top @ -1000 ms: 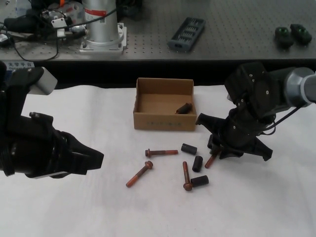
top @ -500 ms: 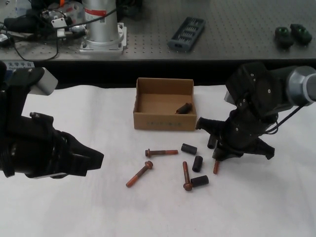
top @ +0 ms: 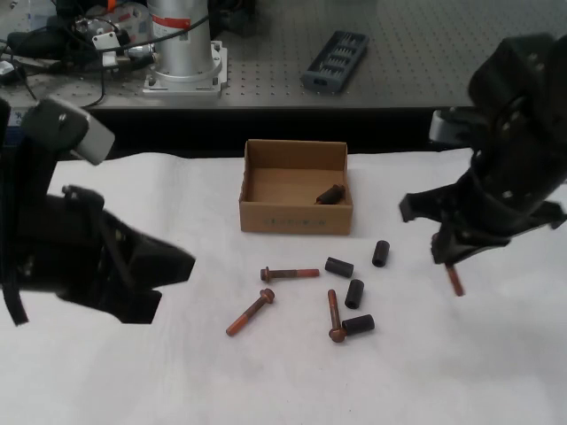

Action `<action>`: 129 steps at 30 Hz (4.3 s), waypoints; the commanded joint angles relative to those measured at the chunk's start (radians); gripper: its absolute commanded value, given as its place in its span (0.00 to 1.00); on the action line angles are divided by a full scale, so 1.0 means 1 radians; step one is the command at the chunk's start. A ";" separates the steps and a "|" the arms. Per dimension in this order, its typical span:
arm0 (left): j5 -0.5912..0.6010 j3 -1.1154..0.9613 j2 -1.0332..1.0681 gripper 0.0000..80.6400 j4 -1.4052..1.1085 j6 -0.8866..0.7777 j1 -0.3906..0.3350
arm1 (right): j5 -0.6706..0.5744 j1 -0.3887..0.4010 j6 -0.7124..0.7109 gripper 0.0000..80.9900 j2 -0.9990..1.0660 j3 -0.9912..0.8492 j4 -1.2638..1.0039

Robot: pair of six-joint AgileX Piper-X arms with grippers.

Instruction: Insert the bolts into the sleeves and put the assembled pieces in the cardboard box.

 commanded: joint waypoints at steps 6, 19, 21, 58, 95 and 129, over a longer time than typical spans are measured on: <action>-0.004 -0.015 0.174 0.44 -0.144 0.252 -0.047 | -0.014 -0.004 -0.062 0.03 -0.140 -0.001 0.092; -0.064 -0.361 0.622 0.44 -0.152 0.687 -0.124 | -0.014 -0.004 -0.066 0.03 -0.419 -0.001 0.122; -0.064 -0.441 0.688 0.44 -0.152 0.725 -0.131 | -0.014 -0.001 -0.066 0.03 -0.432 -0.001 0.122; -0.057 -0.634 1.038 0.44 -0.312 1.112 -0.190 | -0.022 0.000 -0.066 0.03 -0.442 0.255 0.109; -0.021 -0.715 1.136 0.33 -0.166 1.064 -0.188 | -0.022 0.000 -0.066 0.03 -0.442 0.255 0.109; -0.432 -0.722 0.822 0.01 0.100 0.529 -0.212 | -0.024 0.000 -0.066 0.03 -0.472 0.255 0.028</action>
